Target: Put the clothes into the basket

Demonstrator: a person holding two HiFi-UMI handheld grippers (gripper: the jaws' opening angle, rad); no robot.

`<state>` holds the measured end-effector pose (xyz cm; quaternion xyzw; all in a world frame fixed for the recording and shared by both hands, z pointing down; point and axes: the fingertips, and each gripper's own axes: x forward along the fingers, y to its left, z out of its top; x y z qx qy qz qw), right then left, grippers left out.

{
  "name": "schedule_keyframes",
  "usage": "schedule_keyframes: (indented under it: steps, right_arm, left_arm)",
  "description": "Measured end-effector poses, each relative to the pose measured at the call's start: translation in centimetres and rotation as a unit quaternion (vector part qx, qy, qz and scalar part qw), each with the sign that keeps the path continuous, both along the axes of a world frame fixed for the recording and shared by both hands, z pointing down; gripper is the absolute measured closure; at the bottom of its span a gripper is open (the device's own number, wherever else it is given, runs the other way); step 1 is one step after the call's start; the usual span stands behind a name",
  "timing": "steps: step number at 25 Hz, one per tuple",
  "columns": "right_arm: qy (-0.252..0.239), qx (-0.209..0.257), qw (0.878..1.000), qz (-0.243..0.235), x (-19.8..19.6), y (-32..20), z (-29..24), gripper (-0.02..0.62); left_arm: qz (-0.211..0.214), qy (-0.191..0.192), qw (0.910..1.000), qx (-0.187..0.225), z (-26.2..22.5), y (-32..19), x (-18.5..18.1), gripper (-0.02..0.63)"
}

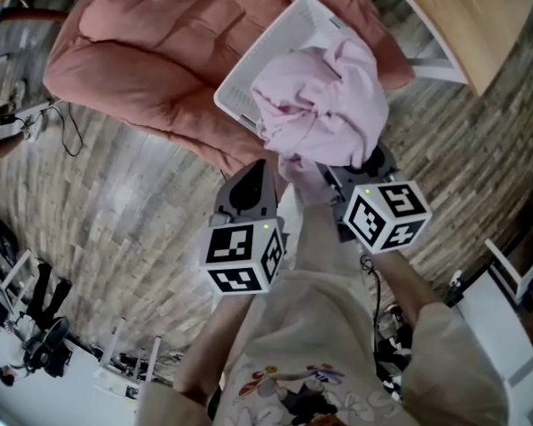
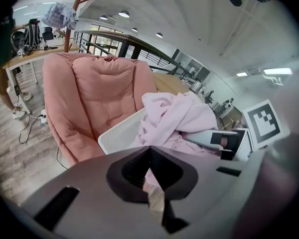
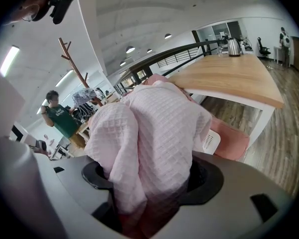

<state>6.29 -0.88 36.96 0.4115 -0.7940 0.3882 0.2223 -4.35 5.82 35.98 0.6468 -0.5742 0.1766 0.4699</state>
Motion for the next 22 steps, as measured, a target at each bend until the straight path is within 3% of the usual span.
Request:
schedule_keyframes:
  steps: [22]
  right_arm:
    - [0.020,-0.016,0.999,0.023,-0.6,-3.1,6.7,0.249]
  left_arm:
    - [0.011,-0.001,0.9998,-0.019,6.3,-2.7,-1.3,0.606]
